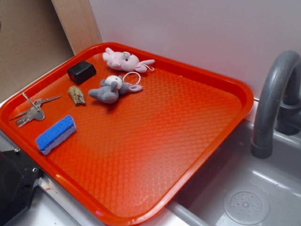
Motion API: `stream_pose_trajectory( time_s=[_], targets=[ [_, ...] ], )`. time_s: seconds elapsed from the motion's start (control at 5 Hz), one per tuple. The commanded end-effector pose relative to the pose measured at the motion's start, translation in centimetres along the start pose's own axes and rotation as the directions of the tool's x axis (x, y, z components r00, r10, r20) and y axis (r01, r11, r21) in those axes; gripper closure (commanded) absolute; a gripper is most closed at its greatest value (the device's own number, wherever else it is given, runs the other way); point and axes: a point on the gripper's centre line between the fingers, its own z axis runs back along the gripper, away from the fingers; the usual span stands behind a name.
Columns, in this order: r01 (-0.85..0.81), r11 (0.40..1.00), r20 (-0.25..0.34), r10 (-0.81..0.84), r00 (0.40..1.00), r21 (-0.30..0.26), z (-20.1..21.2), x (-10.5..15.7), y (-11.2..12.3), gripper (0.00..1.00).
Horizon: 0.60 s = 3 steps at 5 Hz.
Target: Grab the silver keys.
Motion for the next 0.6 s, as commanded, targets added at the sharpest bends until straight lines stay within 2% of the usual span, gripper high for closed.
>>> stream_pose_trajectory(
  time_s=[0.0,0.2,0.4],
  targets=[
    [0.0,1.0,0.0,0.0,1.0,0.0,0.0,0.0,0.0,0.0],
    [-0.229,0.972,0.041,0.231,0.972,-0.051,0.1,1.9,1.1,0.0],
    [-0.455,0.89,0.114,0.457,0.882,-0.039,-0.3,4.4,3.6,0.0]
  ],
)
